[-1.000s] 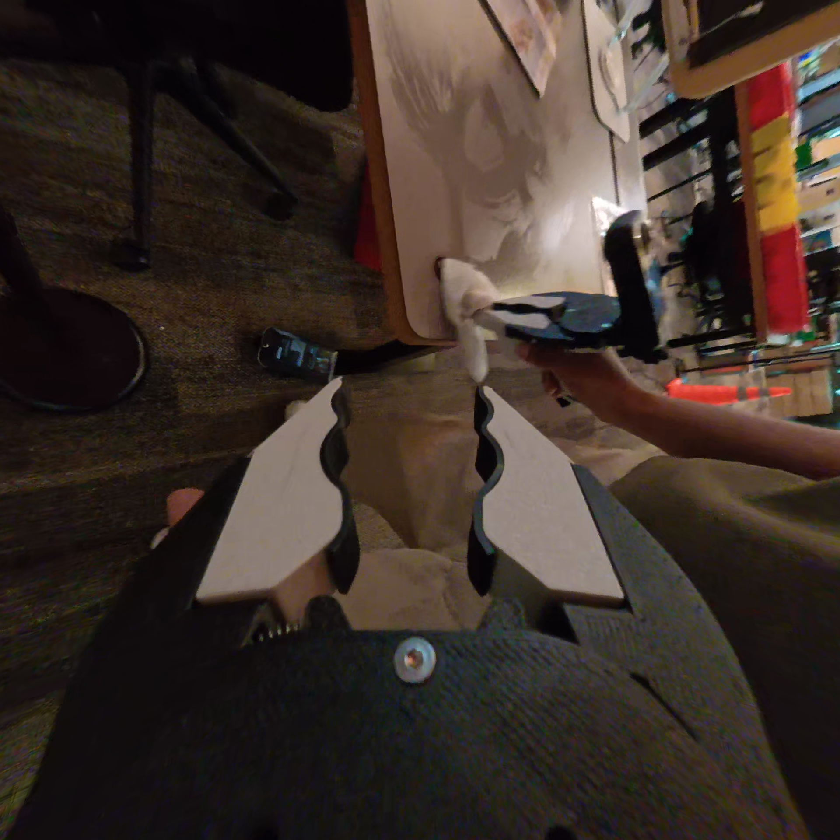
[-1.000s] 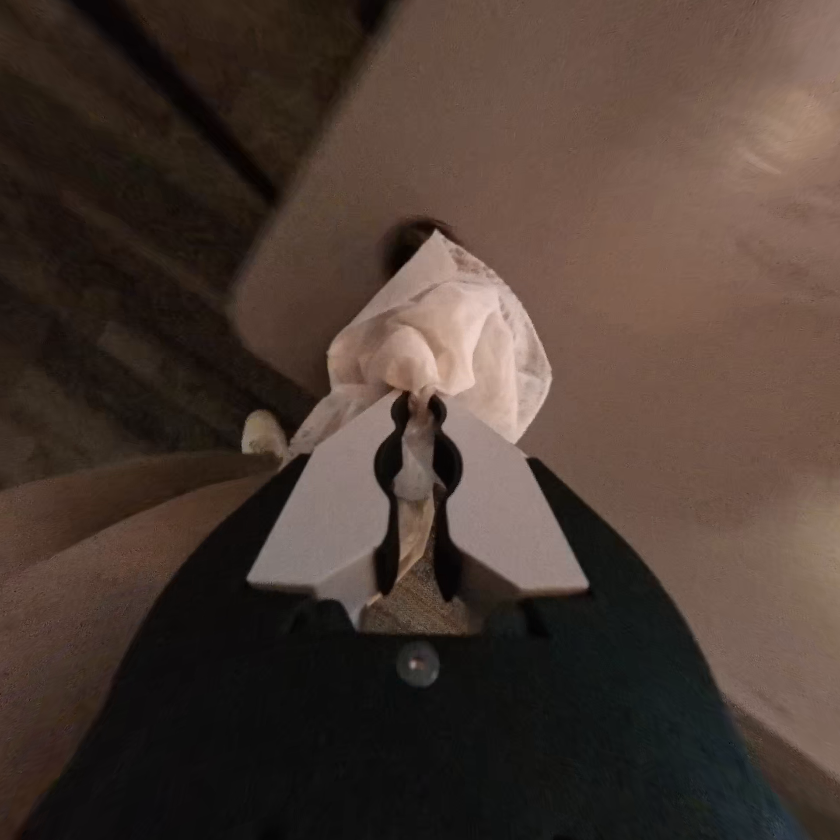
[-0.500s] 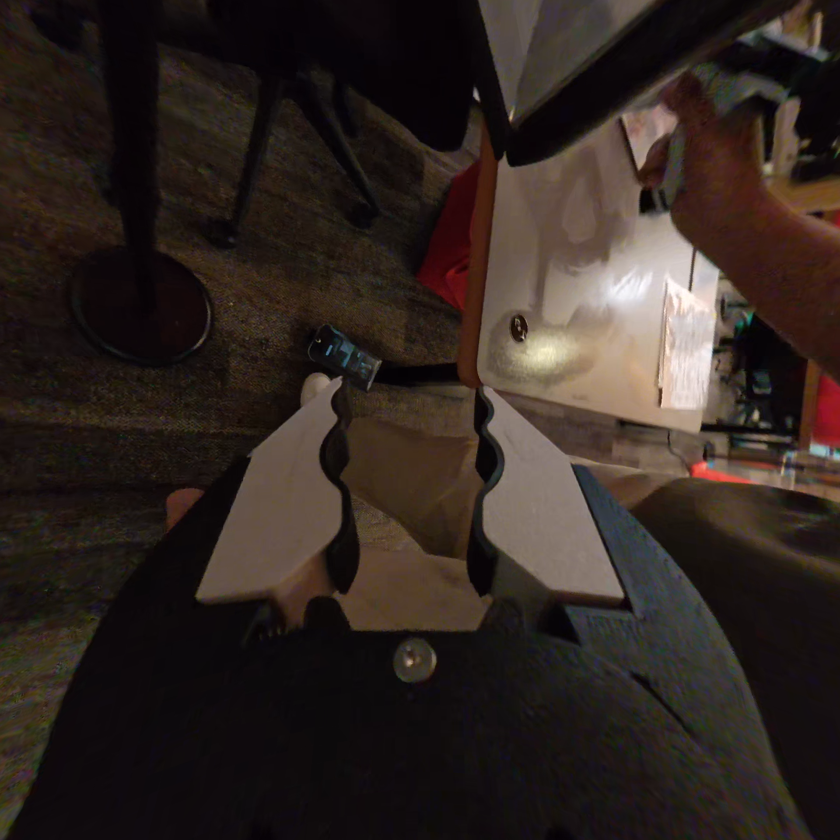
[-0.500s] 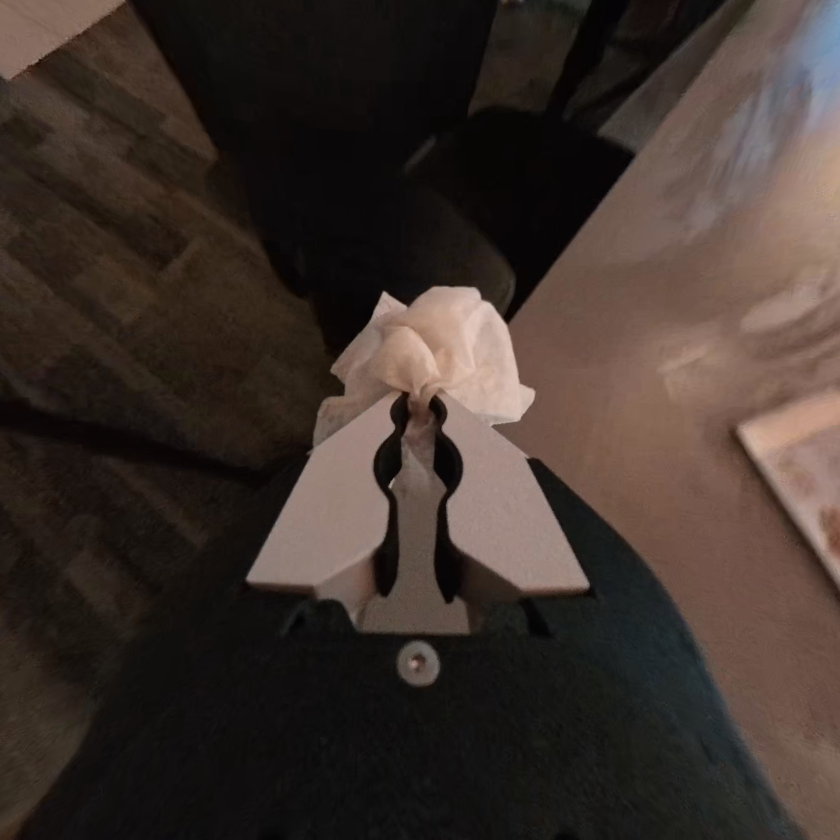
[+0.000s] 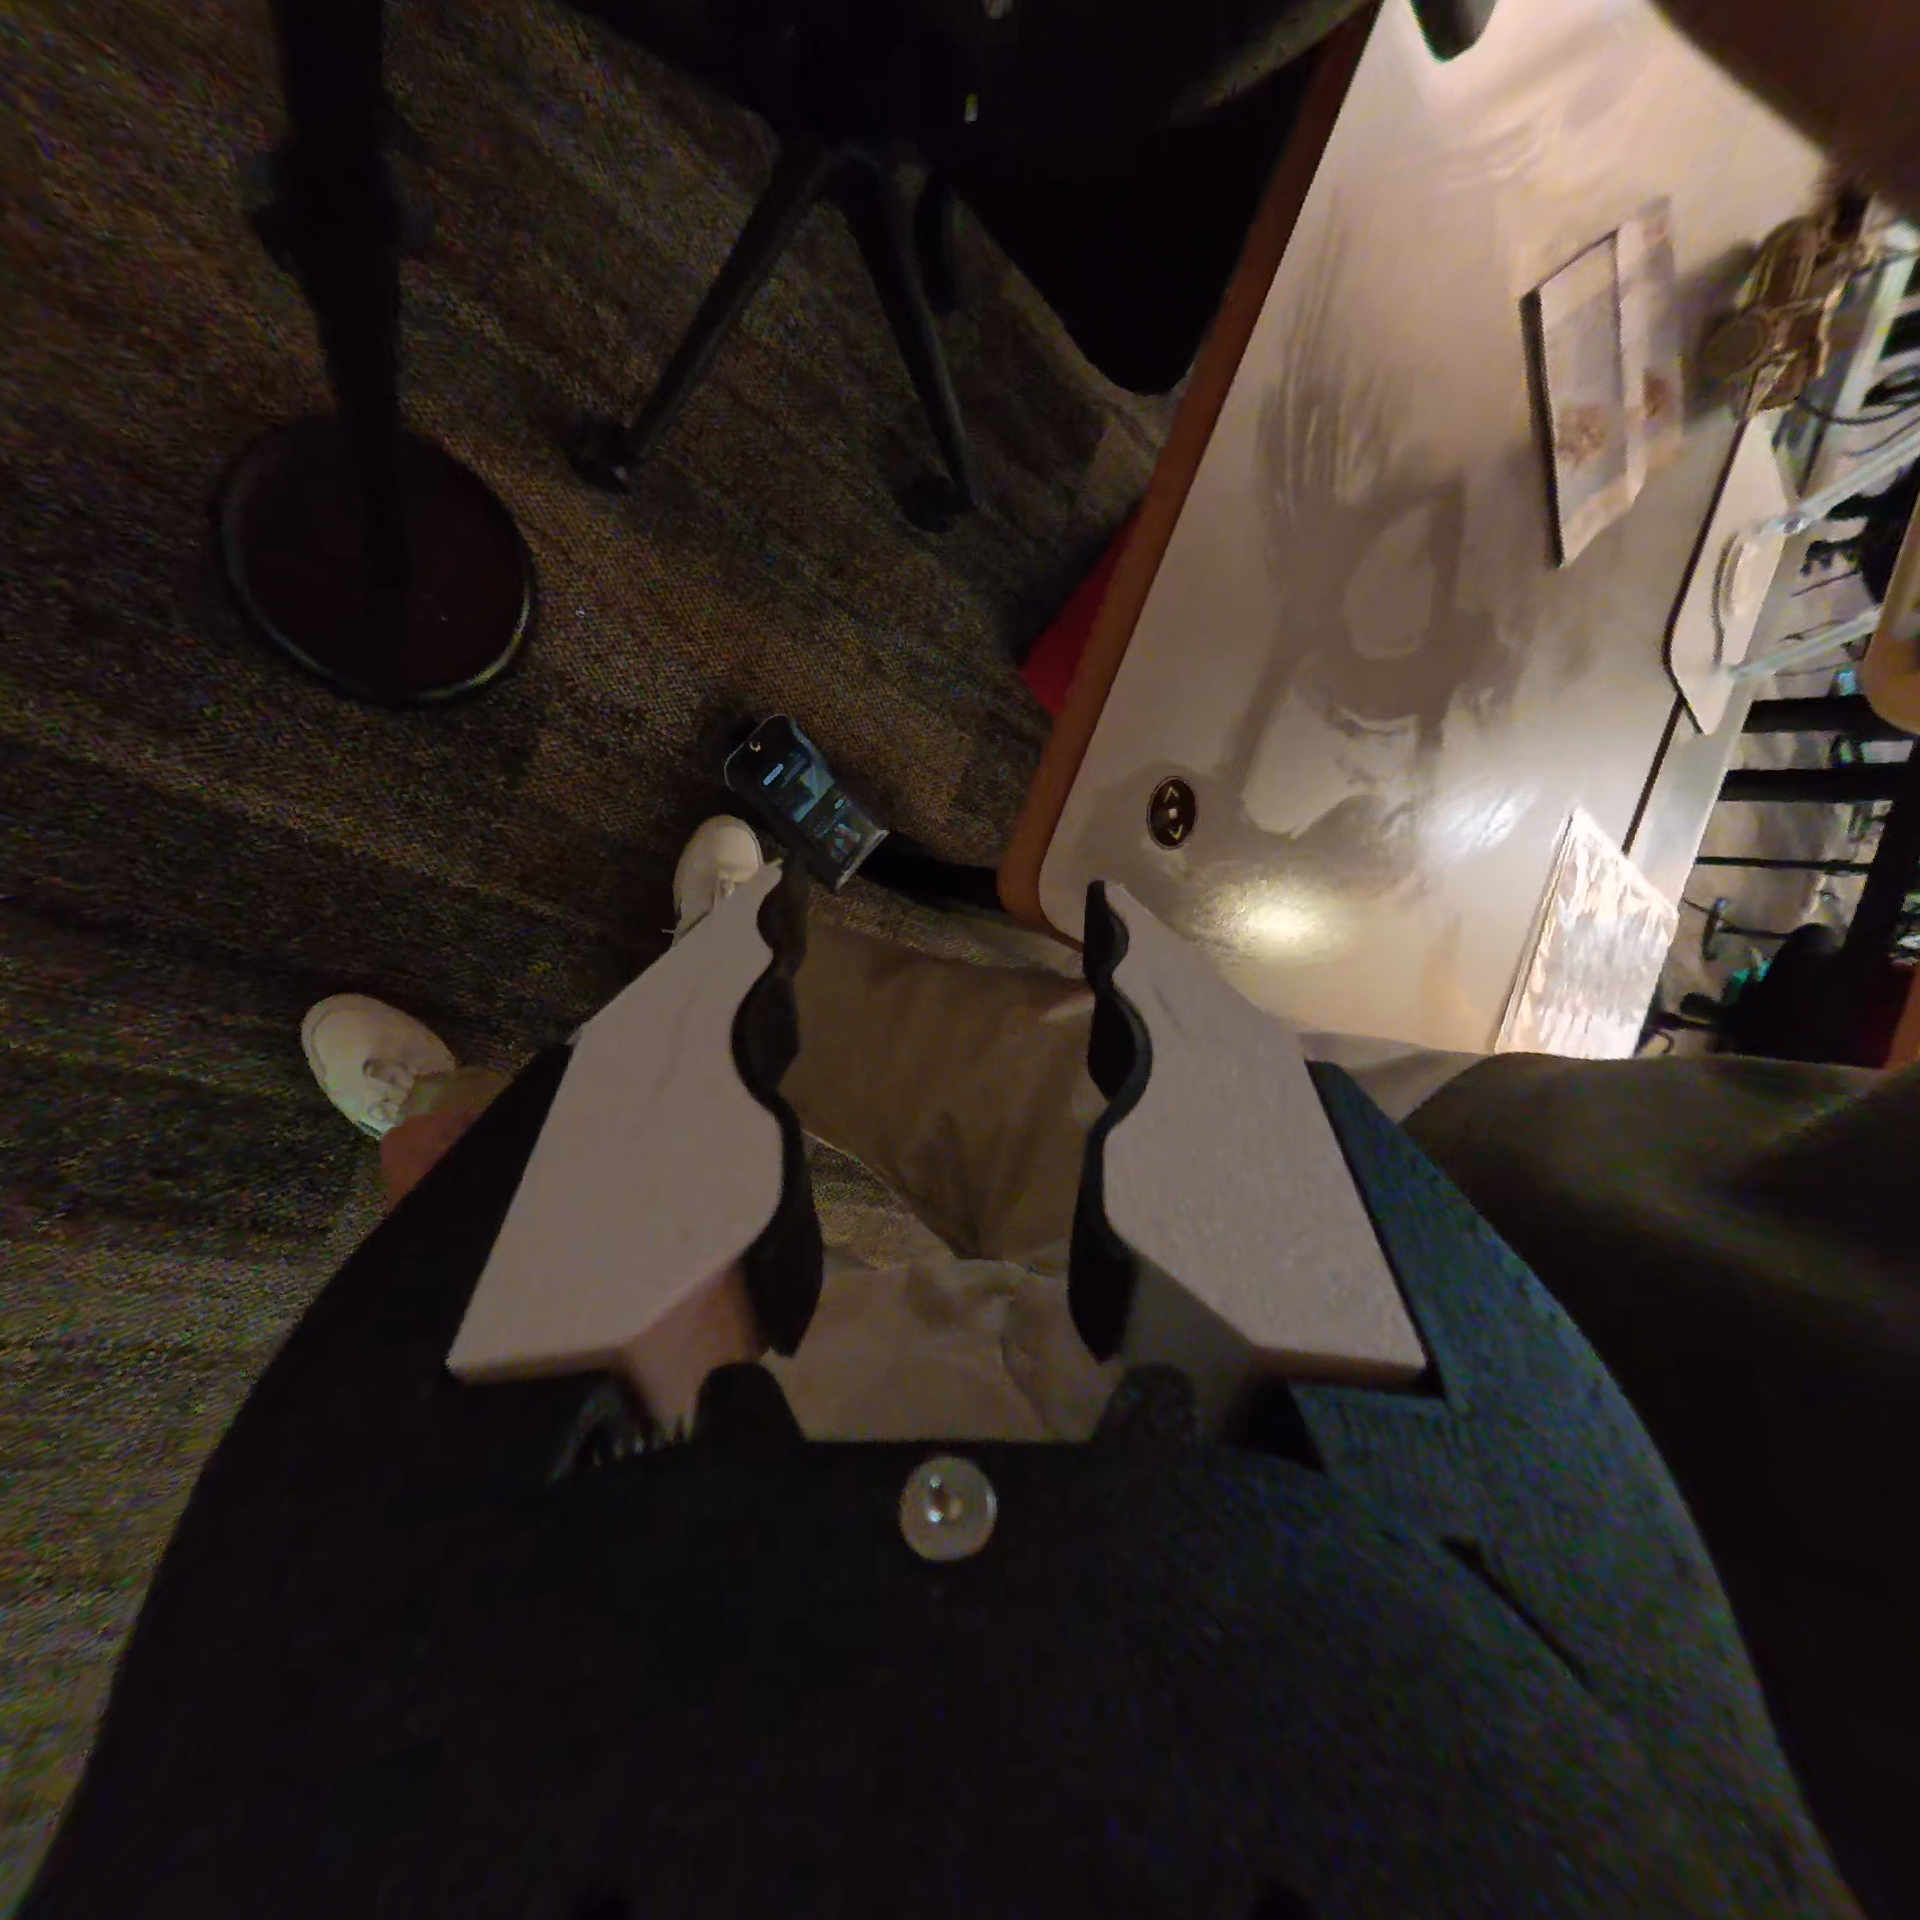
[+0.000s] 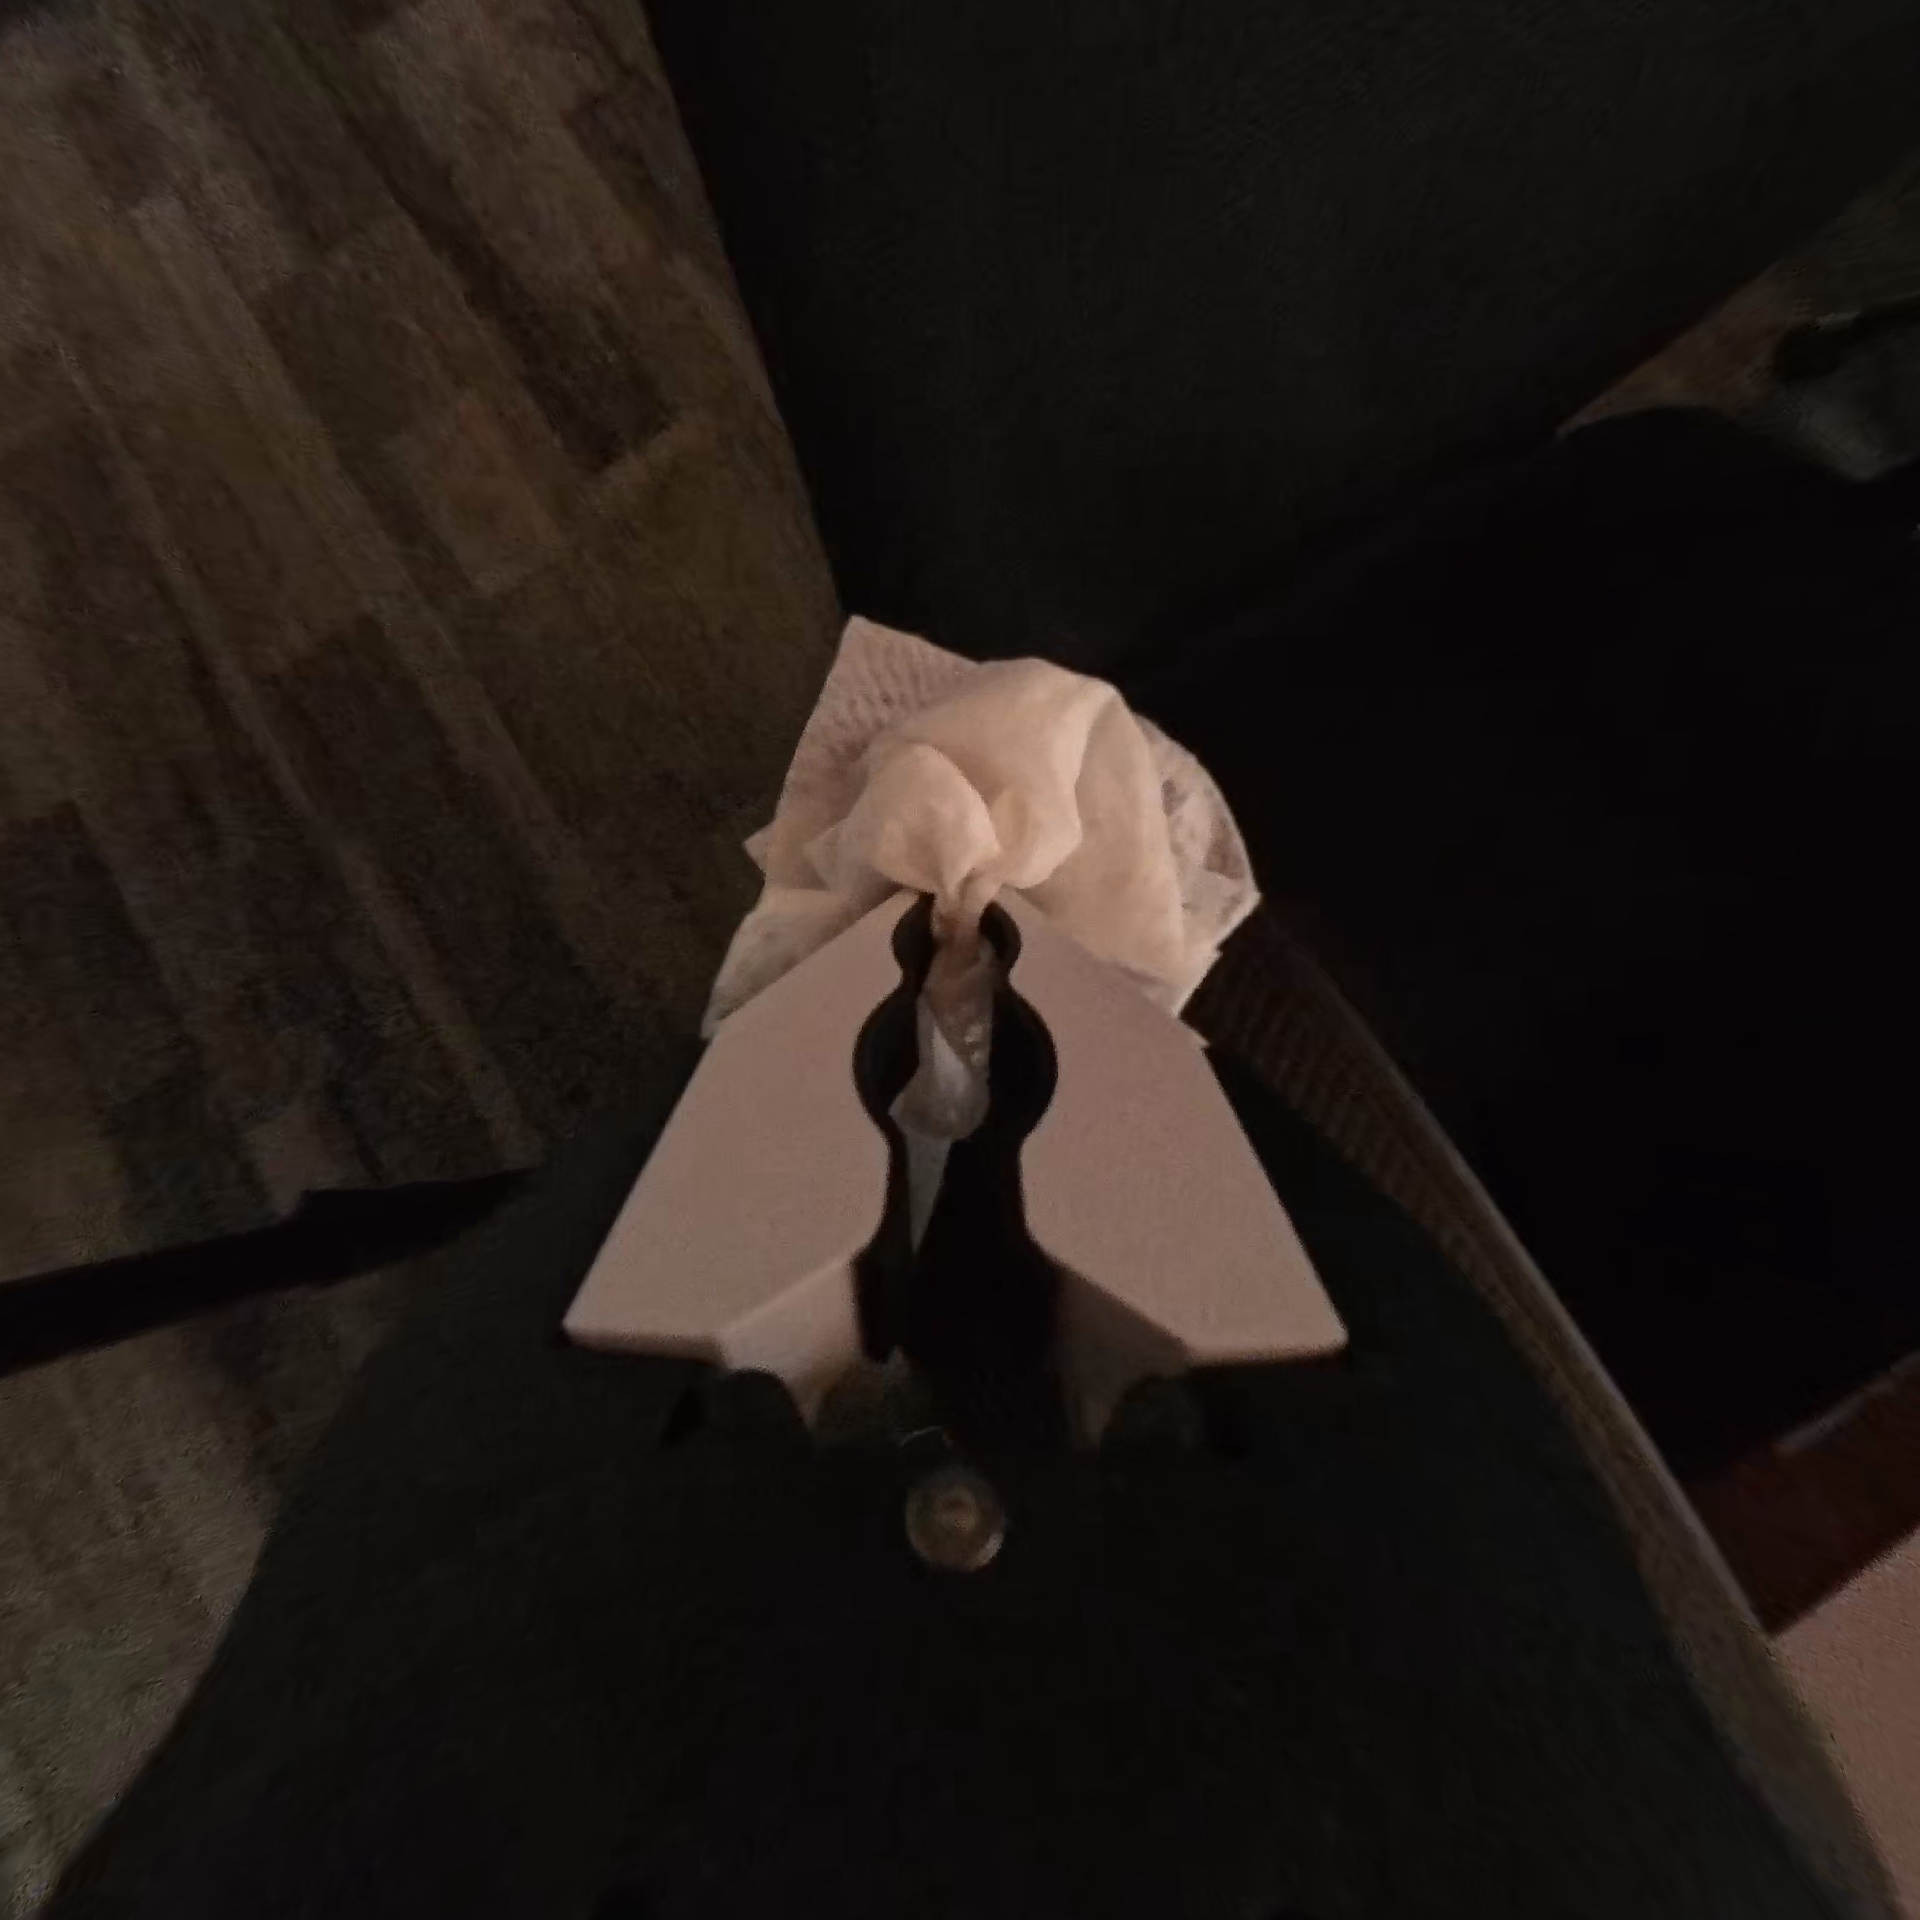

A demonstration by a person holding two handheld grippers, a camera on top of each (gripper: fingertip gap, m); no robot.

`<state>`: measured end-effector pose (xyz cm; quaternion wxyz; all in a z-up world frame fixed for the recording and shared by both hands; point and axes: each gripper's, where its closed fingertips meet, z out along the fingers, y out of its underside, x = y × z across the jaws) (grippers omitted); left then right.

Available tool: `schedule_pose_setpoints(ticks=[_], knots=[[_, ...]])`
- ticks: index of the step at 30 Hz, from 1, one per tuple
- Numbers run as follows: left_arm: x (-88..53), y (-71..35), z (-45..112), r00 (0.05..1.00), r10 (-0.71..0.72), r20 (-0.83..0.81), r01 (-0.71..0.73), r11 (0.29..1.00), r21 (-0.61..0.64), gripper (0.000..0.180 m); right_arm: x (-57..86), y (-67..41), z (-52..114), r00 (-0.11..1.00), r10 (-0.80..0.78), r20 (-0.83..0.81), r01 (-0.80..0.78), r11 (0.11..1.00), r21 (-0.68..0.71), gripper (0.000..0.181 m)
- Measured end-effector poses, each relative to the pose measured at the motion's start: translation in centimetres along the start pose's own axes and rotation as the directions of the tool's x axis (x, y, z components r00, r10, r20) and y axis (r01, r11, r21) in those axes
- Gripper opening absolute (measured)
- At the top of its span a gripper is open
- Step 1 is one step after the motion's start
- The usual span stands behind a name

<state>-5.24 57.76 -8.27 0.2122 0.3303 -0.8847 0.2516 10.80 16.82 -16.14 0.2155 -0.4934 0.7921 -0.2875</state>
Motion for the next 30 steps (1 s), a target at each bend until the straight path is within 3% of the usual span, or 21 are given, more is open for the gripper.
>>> schedule_pose_setpoints(ticks=[4, 8, 11, 16, 24, 27, 30], knots=[[0.2, -0.2, 0.5, 1.000, 0.008, 0.001, -0.008, 1.000, -0.010, 0.049, 5.4, 1.5, -2.8, 0.997, 0.025, -0.076, -0.023, 0.999, 0.032, 0.006], [0.1, -0.3, 0.9, 1.000, -0.009, -0.015, 0.009, 1.000, -0.002, 0.049, 13.6, 8.6, -10.2, 0.946, 0.204, -0.253, -0.191, 0.979, 0.076, 0.005], [-0.1, -0.2, 1.4, 0.999, -0.018, -0.029, 0.018, 1.000, -0.007, 0.048, 15.4, 12.2, -12.5, 0.900, 0.335, -0.279, -0.320, 0.942, 0.100, 0.005], [0.1, -0.2, 1.9, 0.999, 0.021, -0.031, -0.023, 0.998, -0.052, 0.048, 11.1, 6.1, -8.3, 0.935, 0.277, -0.222, -0.253, 0.959, 0.131, 0.005], [1.3, -1.2, 0.8, 0.999, 0.051, -0.013, -0.052, 0.998, -0.028, 0.048, 0.7, -0.8, 0.7, 0.995, -0.076, -0.072, 0.075, 0.997, -0.006, 0.006], [1.0, -1.0, 0.6, 0.999, 0.040, -0.009, -0.040, 0.999, -0.017, 0.048, 1.5, 1.2, -1.7, 0.997, -0.066, -0.039, 0.067, 0.997, 0.033, 0.006], [0.4, -0.6, 0.8, 1.000, 0.012, -0.019, -0.012, 1.000, -0.008, 0.048, 6.6, 5.4, -7.0, 0.991, 0.017, -0.131, -0.005, 0.996, 0.094, 0.006]])
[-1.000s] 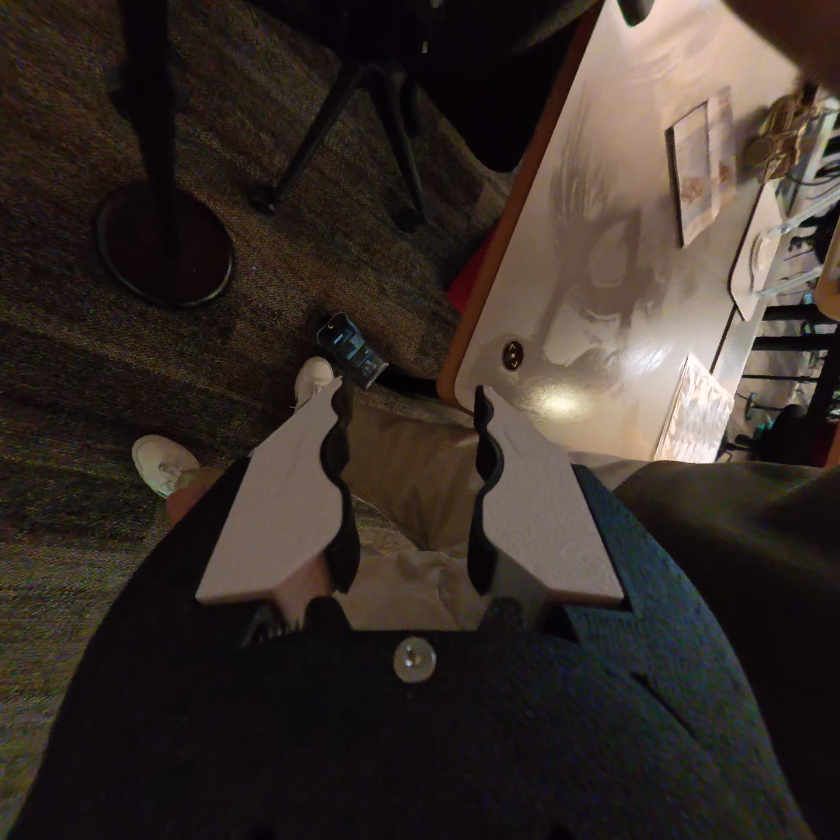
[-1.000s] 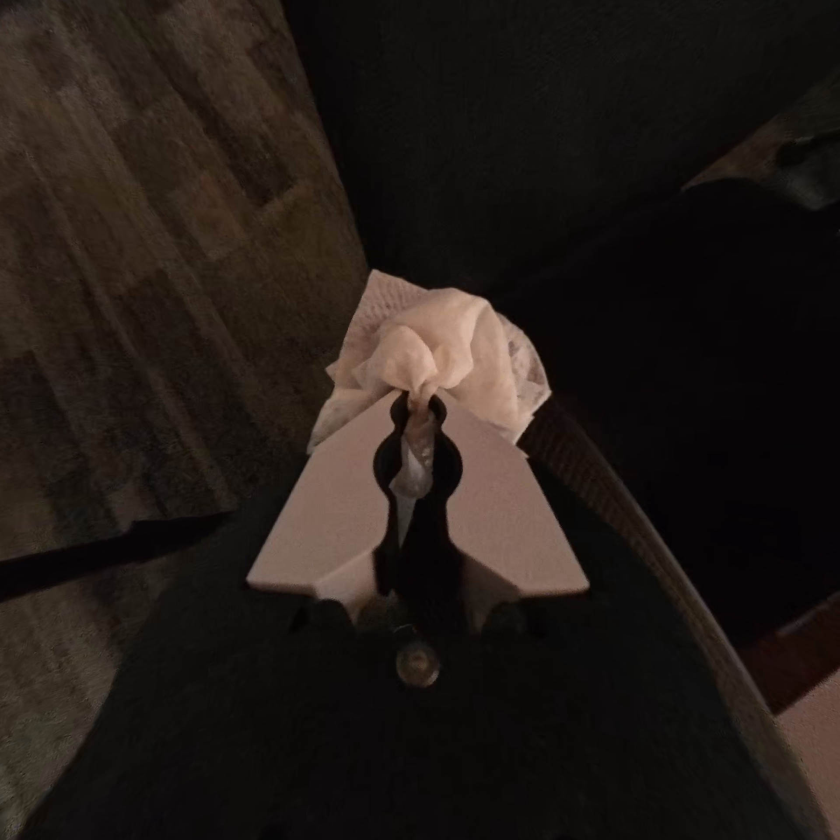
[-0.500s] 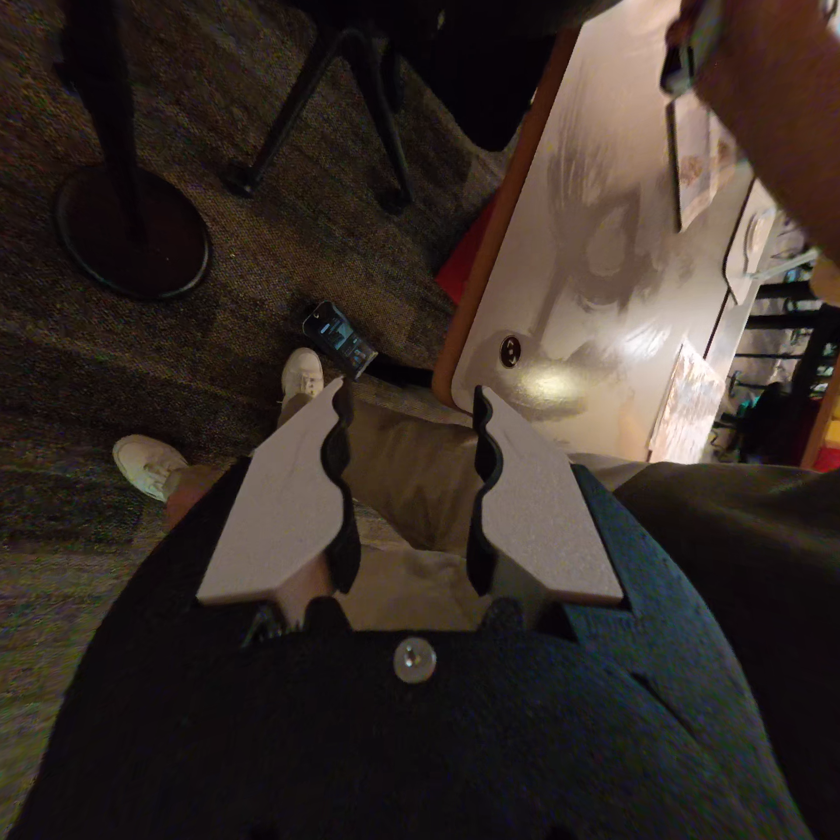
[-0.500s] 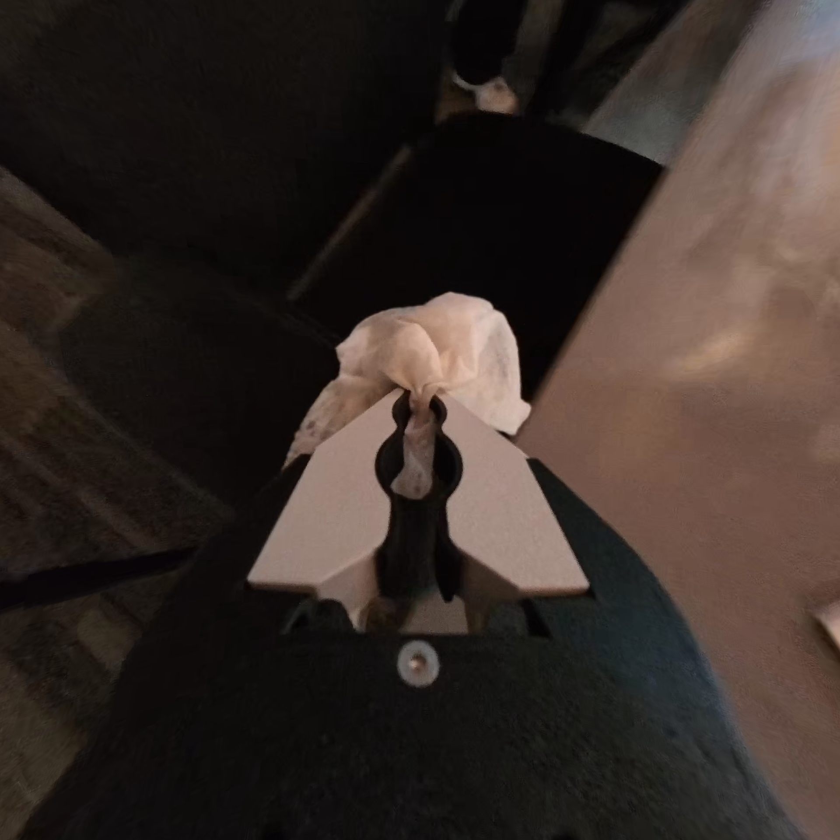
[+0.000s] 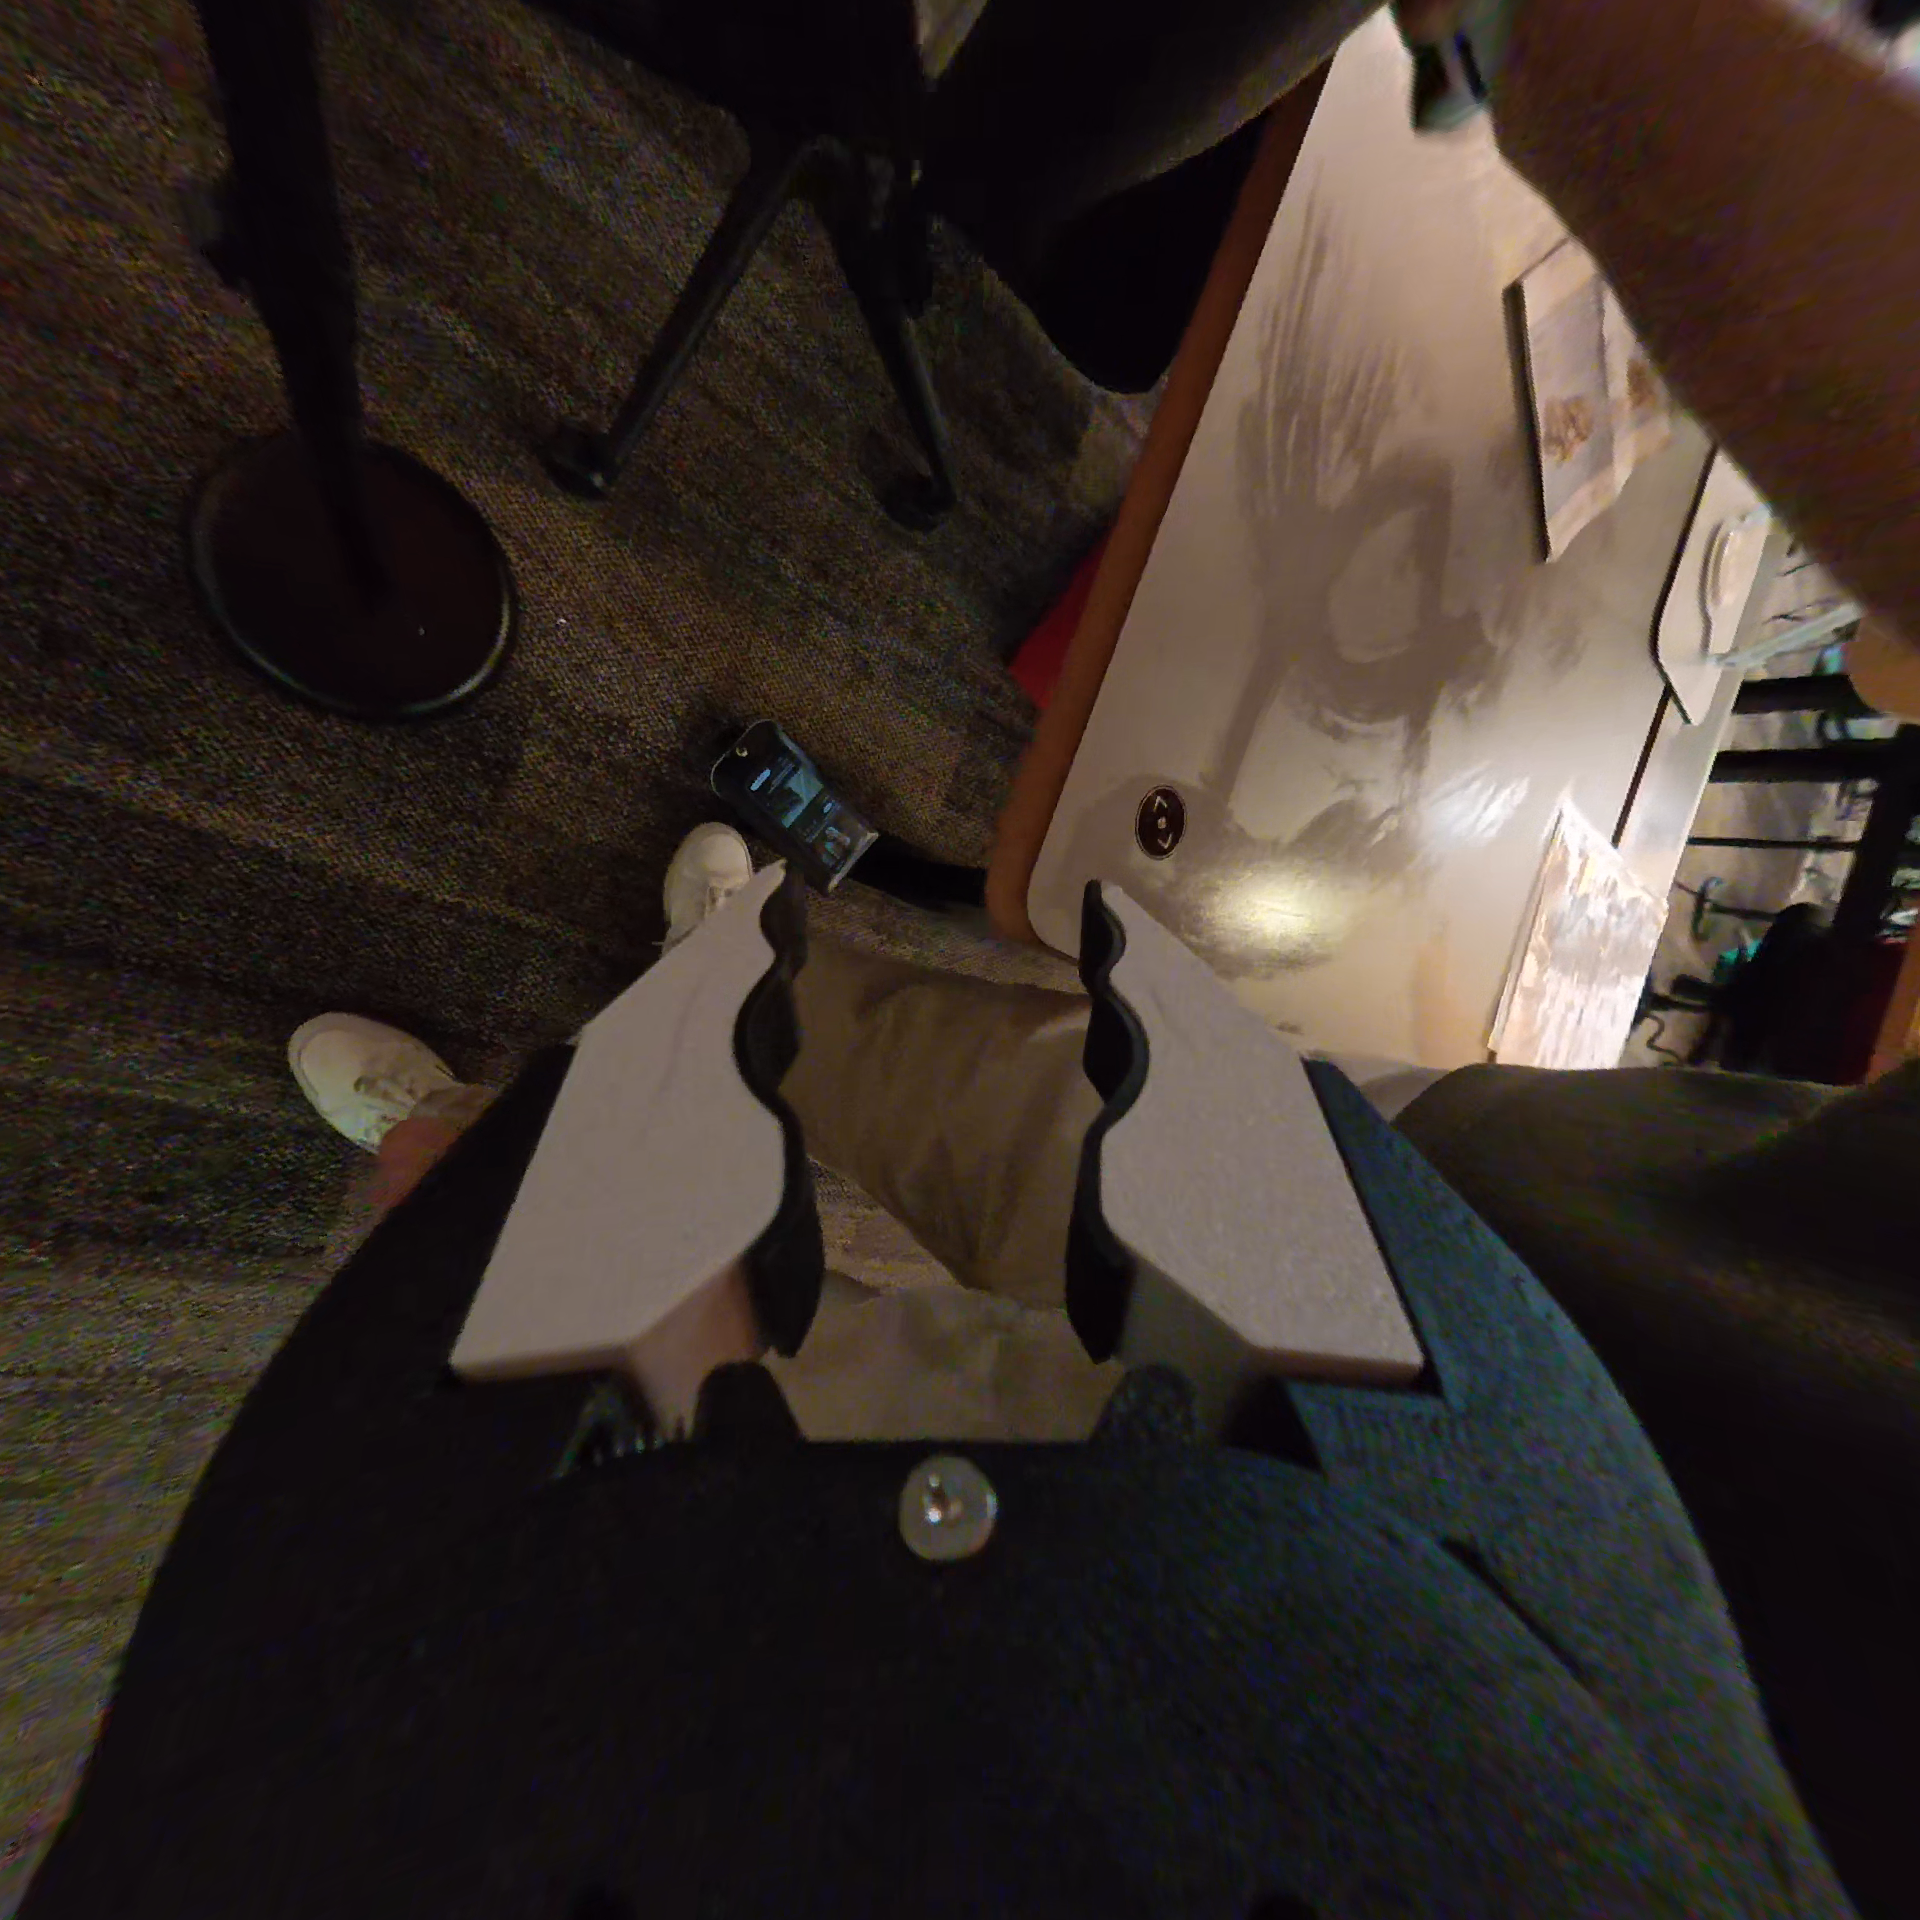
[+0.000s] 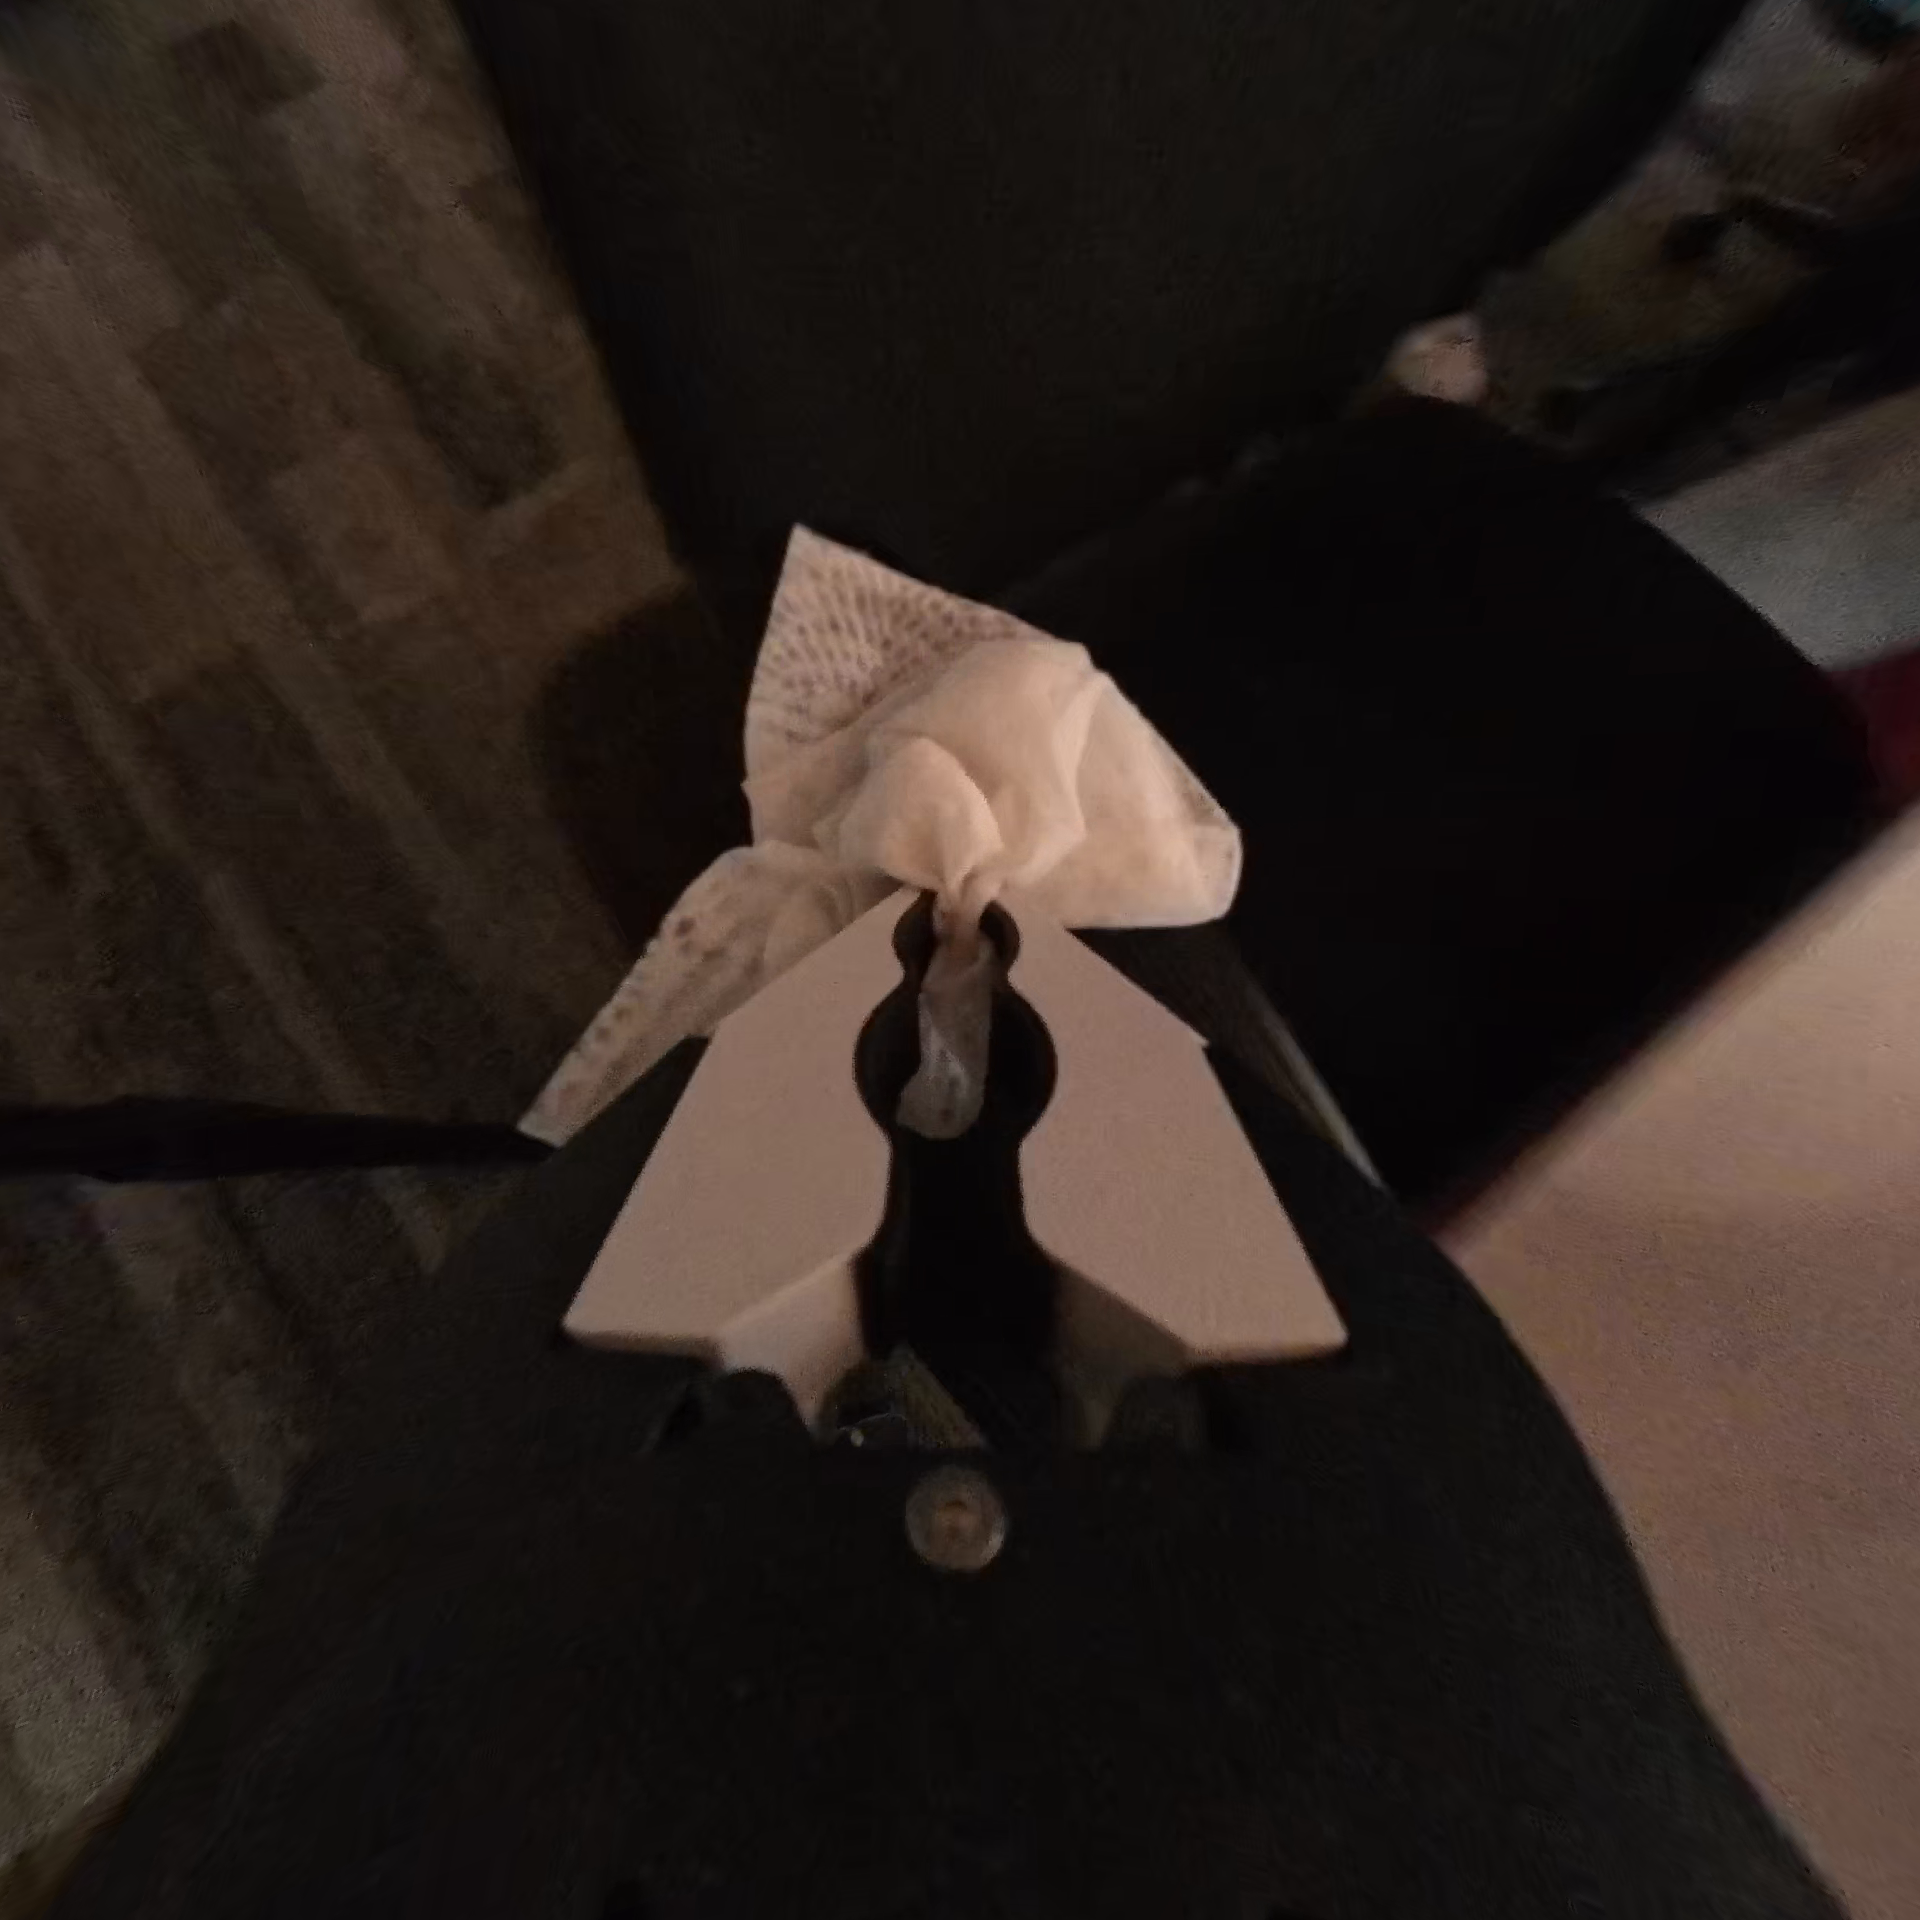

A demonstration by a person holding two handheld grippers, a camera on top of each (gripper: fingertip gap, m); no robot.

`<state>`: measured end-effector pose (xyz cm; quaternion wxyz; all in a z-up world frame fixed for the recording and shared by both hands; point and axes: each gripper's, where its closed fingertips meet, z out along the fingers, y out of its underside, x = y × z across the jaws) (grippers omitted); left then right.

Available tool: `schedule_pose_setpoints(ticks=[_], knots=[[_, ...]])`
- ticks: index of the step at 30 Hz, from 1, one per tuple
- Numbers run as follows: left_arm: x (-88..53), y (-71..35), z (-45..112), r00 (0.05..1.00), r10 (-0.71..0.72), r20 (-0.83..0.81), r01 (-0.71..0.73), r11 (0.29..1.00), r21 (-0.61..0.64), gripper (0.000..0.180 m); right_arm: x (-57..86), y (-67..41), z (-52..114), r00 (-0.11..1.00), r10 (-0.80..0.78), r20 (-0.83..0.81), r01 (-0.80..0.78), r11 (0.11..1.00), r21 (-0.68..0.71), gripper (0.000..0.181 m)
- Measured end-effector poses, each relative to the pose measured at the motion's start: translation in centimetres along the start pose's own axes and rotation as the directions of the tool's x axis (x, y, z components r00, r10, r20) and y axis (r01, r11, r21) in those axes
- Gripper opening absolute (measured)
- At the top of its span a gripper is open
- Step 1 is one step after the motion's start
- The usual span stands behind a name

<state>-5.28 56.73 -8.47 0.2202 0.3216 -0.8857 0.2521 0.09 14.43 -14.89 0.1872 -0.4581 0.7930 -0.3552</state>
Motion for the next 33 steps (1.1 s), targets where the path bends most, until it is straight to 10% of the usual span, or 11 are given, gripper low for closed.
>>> schedule_pose_setpoints(ticks=[6, 22, 33], knots=[[-0.4, 0.9, 0.6, 1.000, -0.012, -0.016, 0.011, 1.000, -0.025, 0.048, 7.9, 6.9, -6.2, 0.942, 0.275, -0.193, -0.280, 0.960, 0.001, 0.005], [2.0, 1.6, 1.0, 0.996, 0.086, -0.022, -0.087, 0.995, -0.056, 0.047, -7.6, -1.6, 2.2, 0.992, -0.006, 0.124, 0.010, 1.000, -0.029, 0.005], [2.2, 2.8, 1.8, 0.998, 0.031, -0.049, -0.033, 0.998, -0.051, 0.048, 5.0, 7.8, -7.5, 0.991, 0.114, -0.071, -0.114, 0.993, 0.002, 0.005]])
